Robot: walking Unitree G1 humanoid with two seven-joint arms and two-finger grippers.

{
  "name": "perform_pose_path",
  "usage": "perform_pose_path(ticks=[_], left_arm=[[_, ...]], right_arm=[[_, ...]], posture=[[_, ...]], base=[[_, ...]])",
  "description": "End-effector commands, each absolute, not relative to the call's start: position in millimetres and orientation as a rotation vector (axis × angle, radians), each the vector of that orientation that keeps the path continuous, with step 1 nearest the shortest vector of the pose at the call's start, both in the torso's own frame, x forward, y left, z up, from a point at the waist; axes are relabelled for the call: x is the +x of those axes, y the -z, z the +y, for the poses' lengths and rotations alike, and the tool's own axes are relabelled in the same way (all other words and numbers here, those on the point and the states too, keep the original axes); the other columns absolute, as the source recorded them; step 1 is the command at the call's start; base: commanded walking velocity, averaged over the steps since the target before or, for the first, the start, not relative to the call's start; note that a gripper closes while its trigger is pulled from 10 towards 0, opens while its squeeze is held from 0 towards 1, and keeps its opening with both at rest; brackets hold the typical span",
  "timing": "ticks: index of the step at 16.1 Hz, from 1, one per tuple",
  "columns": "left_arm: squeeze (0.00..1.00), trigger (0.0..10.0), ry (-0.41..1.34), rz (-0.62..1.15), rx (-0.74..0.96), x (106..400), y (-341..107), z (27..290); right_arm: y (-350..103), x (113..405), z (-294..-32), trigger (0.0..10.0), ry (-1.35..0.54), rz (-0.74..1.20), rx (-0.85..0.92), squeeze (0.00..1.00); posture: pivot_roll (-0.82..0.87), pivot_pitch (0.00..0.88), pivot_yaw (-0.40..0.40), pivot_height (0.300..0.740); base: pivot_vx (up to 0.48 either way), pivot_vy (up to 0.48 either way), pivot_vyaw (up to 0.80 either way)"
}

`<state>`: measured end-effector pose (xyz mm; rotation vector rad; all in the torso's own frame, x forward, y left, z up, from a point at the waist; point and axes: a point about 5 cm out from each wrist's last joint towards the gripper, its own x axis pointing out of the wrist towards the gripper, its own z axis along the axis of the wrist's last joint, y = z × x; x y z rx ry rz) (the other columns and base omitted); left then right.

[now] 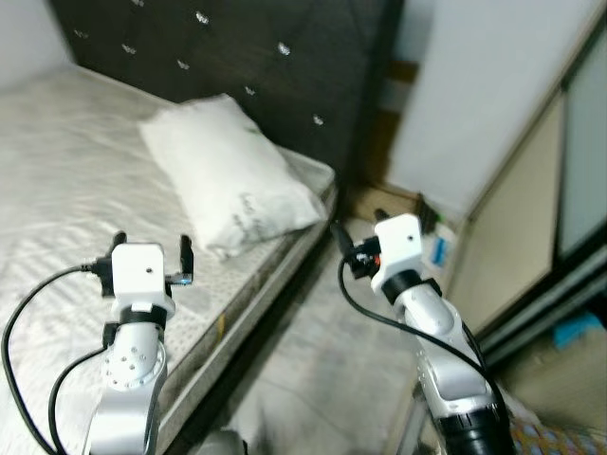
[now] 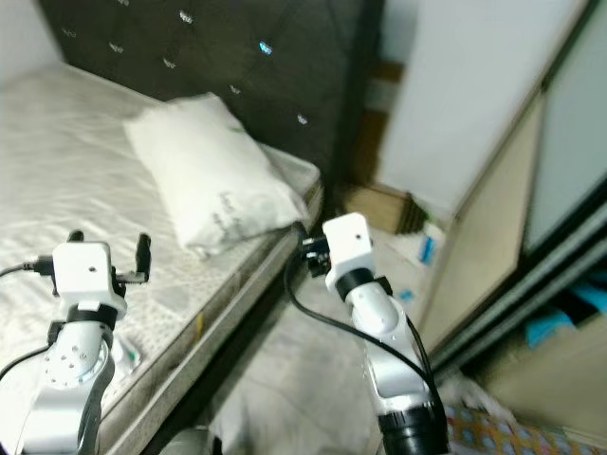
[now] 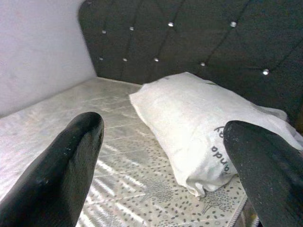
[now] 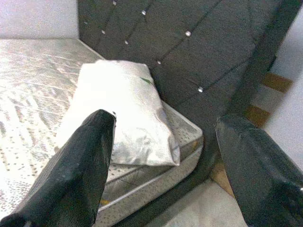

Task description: Clean up the room

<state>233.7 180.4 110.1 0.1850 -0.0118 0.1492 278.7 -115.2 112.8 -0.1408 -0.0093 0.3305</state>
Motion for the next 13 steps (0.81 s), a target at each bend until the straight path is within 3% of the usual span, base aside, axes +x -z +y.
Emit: perform_pose_path(ticks=[1,13], left_arm=[[0.00,10.0,-0.137,-0.018,0.178,234.0,-111.2,176.3],[0.00,10.0,-0.144,-0.020,0.166,234.1,-111.7,175.5]], right_arm=[[-113.0,280.6,-121.7,10.0,-0.316,-0.005,-0.143,0.00],[-112.7,281.1,-122.5,10.0,-0.323,-0.005,-0.142,0.00]], posture=[[-0.03,0.000,-0.060,0.740],[-0.03,0.000,-0.068,0.740]], base=[[0.000,0.000,0.80],[0.000,0.000,0.80]])
